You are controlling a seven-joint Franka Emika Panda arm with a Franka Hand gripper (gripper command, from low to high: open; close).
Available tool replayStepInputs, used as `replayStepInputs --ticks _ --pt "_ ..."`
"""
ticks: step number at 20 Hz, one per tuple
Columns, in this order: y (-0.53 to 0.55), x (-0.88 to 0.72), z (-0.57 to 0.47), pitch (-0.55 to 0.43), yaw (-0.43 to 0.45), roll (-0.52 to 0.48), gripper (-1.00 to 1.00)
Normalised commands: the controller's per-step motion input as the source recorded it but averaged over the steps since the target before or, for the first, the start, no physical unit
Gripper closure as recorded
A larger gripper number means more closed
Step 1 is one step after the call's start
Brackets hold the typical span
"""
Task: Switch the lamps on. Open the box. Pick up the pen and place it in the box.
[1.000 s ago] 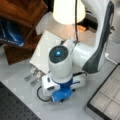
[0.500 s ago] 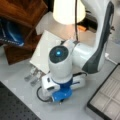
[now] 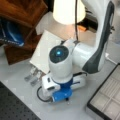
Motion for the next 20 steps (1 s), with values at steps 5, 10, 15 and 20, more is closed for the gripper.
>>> replayStepInputs --ticks 5,10,15,20 --pt "0.09 -0.05 0.26 0.137 0.142 -0.133 1.0" --pt "0.09 -0.06 0.35 0.159 0.016 -0.105 1.0" --pt "0.12 -0.08 0.32 0.122 -0.18 -0.133 1.0" --pt "0.22 -0.21 0.26 0.04 -0.371 -0.167 1.0"
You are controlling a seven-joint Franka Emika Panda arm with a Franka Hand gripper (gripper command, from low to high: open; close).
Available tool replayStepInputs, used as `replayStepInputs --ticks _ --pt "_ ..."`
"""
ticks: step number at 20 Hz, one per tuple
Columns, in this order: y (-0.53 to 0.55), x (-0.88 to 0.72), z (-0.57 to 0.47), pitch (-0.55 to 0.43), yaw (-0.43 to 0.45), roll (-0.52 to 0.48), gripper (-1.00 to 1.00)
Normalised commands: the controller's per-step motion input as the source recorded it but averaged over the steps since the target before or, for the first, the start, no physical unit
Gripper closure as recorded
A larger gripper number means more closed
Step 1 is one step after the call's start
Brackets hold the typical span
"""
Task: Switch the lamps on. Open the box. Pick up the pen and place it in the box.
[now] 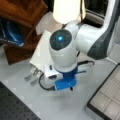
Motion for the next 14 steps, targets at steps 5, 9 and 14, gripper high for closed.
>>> replayStepInputs --ticks 5,9,14 --pt "0.44 -0.4 0.23 -0.047 -0.513 -0.257 1.0" --pt "0.32 -0.31 0.09 -0.053 -0.337 -0.224 1.0" --pt "0.26 -0.23 0.1 -0.038 -0.285 -0.183 1.0"
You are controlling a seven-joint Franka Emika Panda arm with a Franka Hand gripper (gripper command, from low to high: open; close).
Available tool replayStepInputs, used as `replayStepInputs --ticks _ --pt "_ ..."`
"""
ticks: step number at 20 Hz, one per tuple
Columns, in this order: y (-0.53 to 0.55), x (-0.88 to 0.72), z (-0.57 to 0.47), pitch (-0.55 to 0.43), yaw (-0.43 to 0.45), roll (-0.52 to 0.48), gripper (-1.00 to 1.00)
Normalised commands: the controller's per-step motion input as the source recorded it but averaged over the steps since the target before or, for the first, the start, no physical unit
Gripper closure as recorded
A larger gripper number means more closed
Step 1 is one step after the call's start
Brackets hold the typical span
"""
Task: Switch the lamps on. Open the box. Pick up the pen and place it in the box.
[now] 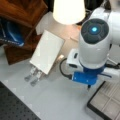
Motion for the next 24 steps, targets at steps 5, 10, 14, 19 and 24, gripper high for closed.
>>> replayStepInputs --ticks 5,10,14,19,24 --pt "0.28 -0.14 0.1 -0.022 -0.228 -0.157 1.0" --pt "0.27 -0.03 -0.01 -0.044 -0.18 -0.066 1.0" --pt "0.26 0.05 -0.09 -0.042 -0.189 0.045 1.0" --pt "0.28 0.05 -0.08 -0.013 -0.199 0.114 1.0" --pt "0.25 0.03 -0.07 -0.007 -0.233 0.125 1.0"
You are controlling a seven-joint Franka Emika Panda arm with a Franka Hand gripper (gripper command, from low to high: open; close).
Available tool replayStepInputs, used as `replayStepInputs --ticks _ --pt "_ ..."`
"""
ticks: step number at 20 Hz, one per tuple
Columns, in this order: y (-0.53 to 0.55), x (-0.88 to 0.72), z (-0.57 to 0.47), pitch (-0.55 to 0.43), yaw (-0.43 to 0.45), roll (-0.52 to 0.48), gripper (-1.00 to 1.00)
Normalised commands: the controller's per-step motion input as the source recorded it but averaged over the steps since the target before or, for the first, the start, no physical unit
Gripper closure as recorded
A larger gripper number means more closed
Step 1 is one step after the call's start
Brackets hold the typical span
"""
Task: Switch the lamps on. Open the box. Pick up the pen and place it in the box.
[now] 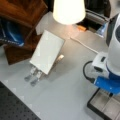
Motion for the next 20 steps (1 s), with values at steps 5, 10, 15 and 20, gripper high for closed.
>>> replayStepInputs --ticks 5,10,15,20 --pt "0.21 0.02 -0.09 0.014 -0.291 0.126 1.0" --pt "0.14 0.0 -0.12 0.007 -0.297 0.08 1.0" --pt "0.08 -0.05 -0.14 -0.023 -0.257 0.031 1.0" --pt "0.07 -0.09 -0.14 -0.056 -0.19 -0.011 1.0"
